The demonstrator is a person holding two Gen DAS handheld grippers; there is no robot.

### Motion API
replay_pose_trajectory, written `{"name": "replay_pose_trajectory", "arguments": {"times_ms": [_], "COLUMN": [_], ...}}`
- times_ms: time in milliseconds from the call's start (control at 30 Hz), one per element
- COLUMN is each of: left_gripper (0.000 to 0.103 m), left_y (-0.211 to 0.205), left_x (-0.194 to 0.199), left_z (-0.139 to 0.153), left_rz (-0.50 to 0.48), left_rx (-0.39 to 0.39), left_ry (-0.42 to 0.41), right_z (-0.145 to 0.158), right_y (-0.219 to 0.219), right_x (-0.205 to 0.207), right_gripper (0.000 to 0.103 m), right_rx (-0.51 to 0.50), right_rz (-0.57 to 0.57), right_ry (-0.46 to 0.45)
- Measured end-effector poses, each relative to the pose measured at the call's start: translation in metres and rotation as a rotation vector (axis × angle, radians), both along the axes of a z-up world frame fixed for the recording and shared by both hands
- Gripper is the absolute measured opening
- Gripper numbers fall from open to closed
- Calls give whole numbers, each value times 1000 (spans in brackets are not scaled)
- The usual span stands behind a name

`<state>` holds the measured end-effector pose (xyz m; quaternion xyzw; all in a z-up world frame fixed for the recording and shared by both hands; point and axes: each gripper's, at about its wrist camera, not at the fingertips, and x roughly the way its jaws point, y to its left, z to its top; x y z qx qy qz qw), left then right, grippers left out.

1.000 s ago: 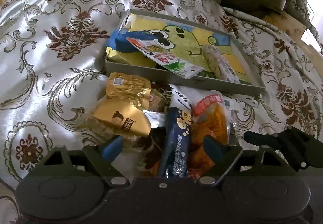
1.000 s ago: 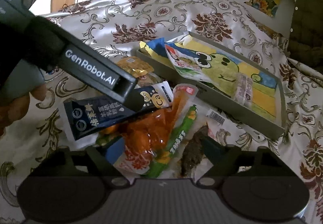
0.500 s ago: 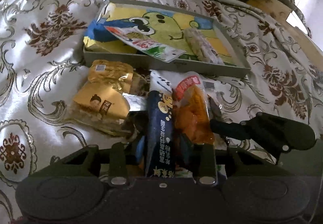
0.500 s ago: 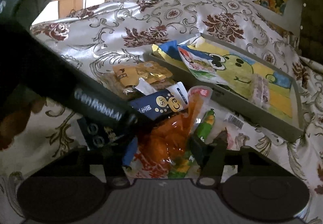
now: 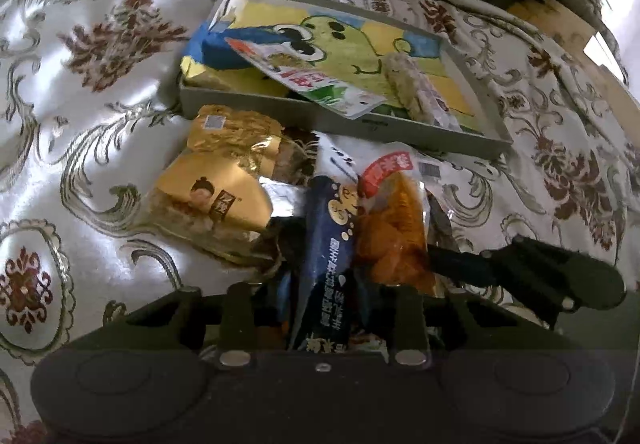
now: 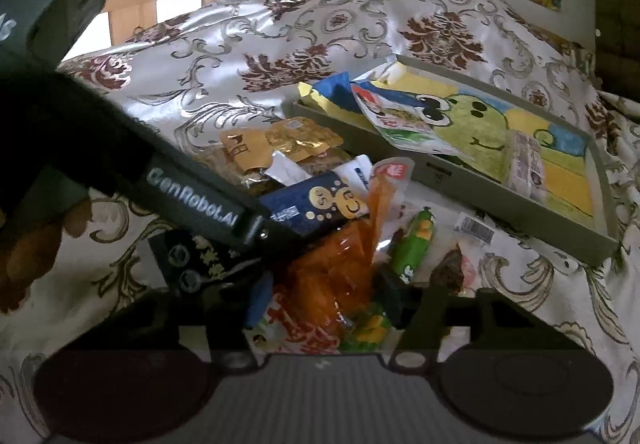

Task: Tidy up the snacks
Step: 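Grasp and lift the dark blue stick package with the left tool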

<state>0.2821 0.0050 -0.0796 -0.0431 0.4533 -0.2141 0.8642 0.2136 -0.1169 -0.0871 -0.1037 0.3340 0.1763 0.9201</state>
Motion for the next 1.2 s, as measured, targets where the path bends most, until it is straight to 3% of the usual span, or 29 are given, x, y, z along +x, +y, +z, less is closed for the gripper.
{"name": "replay_pose_trajectory", "arguments": {"times_ms": [33,200,433,633,833,967,1100,1200], "left_gripper": [29,26,26,27,20,9,9,9], "left_y": [-1,-6,3,5,5,7,9,6], "left_x": [-2,-8,3,6,3,2,4,4], "left_z": [1,5,-4,-5,1,6,3,-2], "left_rz": [-9,-46,-14,-5,-4,5,9,-20], "left_rx": [11,27,-43,-54,-36,-63,-82,-90], "left_ry": [-12,-46,7,27,11,-8,17,35], "right_z": [1,10,4,3,6,11,6,3], "right_y": [0,3,-4,1,4,3,5,0], "right_x": [1,1,6,2,0,-1,-1,4], "right_gripper": [52,51,55,50,50,50,51,55], "right_rx": [1,-24,14,-22,-39,-44,-69,-28], "right_rz": [-7,-54,-50,-38,-36,-42,-33,-34], "right_ry": [8,53,65,44,40,37,35,53]}}
